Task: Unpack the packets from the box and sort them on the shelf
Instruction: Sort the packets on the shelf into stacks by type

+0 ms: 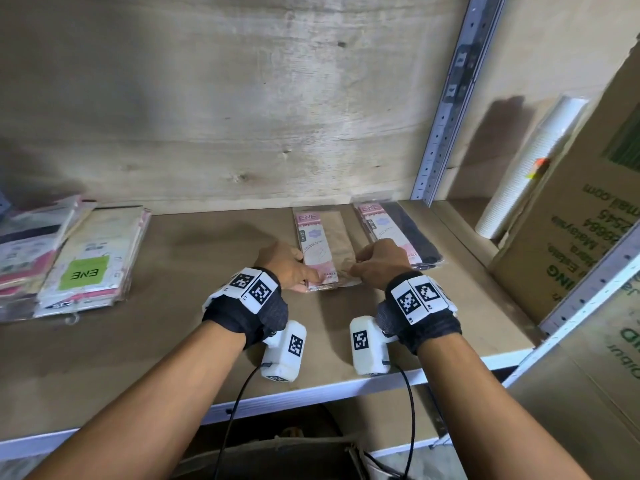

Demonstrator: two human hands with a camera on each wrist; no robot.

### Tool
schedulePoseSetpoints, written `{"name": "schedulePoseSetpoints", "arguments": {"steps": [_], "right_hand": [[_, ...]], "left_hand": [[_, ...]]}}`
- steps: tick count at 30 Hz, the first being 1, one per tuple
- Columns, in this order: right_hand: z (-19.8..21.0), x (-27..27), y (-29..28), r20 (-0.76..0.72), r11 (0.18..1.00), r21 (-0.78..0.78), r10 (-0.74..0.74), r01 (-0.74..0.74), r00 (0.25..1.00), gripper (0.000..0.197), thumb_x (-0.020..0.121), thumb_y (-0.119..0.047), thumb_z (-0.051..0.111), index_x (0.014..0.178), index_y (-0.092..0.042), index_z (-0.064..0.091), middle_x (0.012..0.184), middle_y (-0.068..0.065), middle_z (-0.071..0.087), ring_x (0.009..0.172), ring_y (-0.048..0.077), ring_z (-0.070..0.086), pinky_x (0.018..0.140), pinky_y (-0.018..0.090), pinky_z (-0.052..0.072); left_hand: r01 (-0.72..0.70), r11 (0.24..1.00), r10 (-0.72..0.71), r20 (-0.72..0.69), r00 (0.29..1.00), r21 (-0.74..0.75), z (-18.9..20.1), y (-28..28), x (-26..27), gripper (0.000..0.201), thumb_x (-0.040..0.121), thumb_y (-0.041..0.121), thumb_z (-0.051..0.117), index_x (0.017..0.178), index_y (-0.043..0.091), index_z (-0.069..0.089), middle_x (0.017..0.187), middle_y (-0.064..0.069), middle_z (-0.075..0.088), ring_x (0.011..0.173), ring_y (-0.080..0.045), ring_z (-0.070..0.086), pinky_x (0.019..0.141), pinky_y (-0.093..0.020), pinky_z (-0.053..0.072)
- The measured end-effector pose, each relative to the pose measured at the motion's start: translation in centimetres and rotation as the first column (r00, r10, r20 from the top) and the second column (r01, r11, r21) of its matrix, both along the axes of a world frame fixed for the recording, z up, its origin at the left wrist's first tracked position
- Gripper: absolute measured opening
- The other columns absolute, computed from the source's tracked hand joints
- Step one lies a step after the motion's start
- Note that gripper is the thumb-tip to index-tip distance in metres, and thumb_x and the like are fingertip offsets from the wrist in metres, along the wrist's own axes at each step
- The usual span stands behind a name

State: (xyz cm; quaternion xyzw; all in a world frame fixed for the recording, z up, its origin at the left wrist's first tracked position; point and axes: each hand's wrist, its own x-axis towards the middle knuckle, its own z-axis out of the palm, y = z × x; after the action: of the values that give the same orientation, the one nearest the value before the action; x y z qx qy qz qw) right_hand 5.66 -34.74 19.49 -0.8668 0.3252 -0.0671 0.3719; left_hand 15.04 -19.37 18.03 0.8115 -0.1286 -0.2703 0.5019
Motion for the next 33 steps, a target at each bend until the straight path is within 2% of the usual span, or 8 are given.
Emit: {"name": "schedulePoseSetpoints", "arguments": {"steps": [2,12,18,21,25,27,30,33], "right_hand": [[0.0,0.0,0.0,0.002,1.000,-0.026,0.008,-0.008,1.000,0.029,0.081,-0.020,0.078,0.106,-0.005,0.073,0.110,0.011,0.071,0.104,0.023,0.064,0.079,0.022,0.047],[-0.1,0.1,-0.1,-0.008,0.996,-0.077,0.055,-0.055,0.998,0.028,0.084,-0.022,0.074,0.104,-0.004,0.072,0.107,0.010,0.072,0.087,0.017,0.057,0.067,0.019,0.044],[0.6,0.1,0.8,-0.044,0.987,-0.143,0.067,-0.073,0.997,0.038,0.083,-0.021,0.073,0.116,-0.003,0.065,0.116,0.011,0.068,0.100,0.022,0.061,0.082,0.027,0.048],[1.3,-0.2,1.9,-0.001,0.973,-0.204,0.112,-0.110,0.994,0.043,0.086,-0.025,0.070,0.127,-0.011,0.062,0.125,0.007,0.065,0.112,0.021,0.061,0.095,0.028,0.045],[2.4,-0.4,4.4,0.146,0.969,-0.177,0.198,-0.171,0.969,0.021,0.088,-0.028,0.069,0.108,-0.021,0.071,0.106,-0.005,0.072,0.092,0.010,0.066,0.088,0.023,0.053],[2.8,-0.3,6.4,0.183,0.964,-0.107,0.259,-0.243,0.948,0.014,0.089,-0.021,0.069,0.101,-0.018,0.073,0.092,-0.006,0.072,0.076,0.007,0.065,0.068,0.008,0.050],[2.9,0.5,10.1,0.222,0.937,0.075,0.317,-0.341,0.922,0.012,0.089,-0.009,0.067,0.099,-0.005,0.073,0.078,0.005,0.070,0.063,0.018,0.062,0.056,0.017,0.050],[2.3,2.7,14.1,0.224,0.881,0.253,0.349,-0.400,0.910,0.013,0.093,0.000,0.059,0.101,0.008,0.065,0.075,0.014,0.064,0.059,0.023,0.056,0.051,0.025,0.049]], "left_hand": [[0.004,1.000,-0.004,-0.017,1.000,-0.006,0.1,-0.1,0.0,0.063,0.067,-0.003,0.086,0.124,-0.002,0.060,0.118,-0.012,0.068,0.092,-0.024,0.071,0.066,-0.030,0.063],[0.059,0.998,-0.059,-0.043,0.997,-0.011,0.0,-0.4,0.7,0.059,0.069,-0.005,0.084,0.123,-0.001,0.061,0.117,-0.012,0.069,0.089,-0.024,0.073,0.079,-0.037,0.061],[0.017,1.000,-0.017,-0.023,1.000,-0.002,0.2,1.0,1.5,0.071,0.071,0.011,0.086,0.132,0.002,0.052,0.116,-0.018,0.068,0.084,-0.021,0.072,0.066,-0.028,0.062],[-0.053,0.998,0.054,0.049,0.997,-0.013,0.5,3.6,2.6,0.076,0.073,0.023,0.086,0.136,0.002,0.049,0.095,-0.014,0.069,0.081,-0.021,0.072,0.066,-0.028,0.061],[-0.129,0.991,0.131,0.100,0.986,-0.031,1.0,8.7,3.7,0.037,0.077,0.023,0.083,0.107,0.008,0.068,0.087,-0.013,0.070,0.078,-0.021,0.071,0.067,-0.031,0.061],[-0.162,0.986,0.166,0.113,0.980,-0.042,1.6,11.5,4.2,0.016,0.080,0.019,0.080,0.091,0.012,0.071,0.082,-0.009,0.071,0.074,-0.017,0.069,0.061,-0.026,0.059],[-0.211,0.974,0.219,0.112,0.969,-0.078,2.3,15.7,5.2,0.008,0.084,0.010,0.074,0.078,0.011,0.068,0.059,-0.001,0.063,0.049,-0.009,0.057,0.044,-0.018,0.049],[-0.278,0.956,0.290,0.136,0.947,-0.096,2.5,20.1,6.3,0.007,0.082,0.009,0.075,0.081,0.008,0.069,0.048,0.003,0.057,0.040,-0.009,0.050,0.045,-0.018,0.042]]}}
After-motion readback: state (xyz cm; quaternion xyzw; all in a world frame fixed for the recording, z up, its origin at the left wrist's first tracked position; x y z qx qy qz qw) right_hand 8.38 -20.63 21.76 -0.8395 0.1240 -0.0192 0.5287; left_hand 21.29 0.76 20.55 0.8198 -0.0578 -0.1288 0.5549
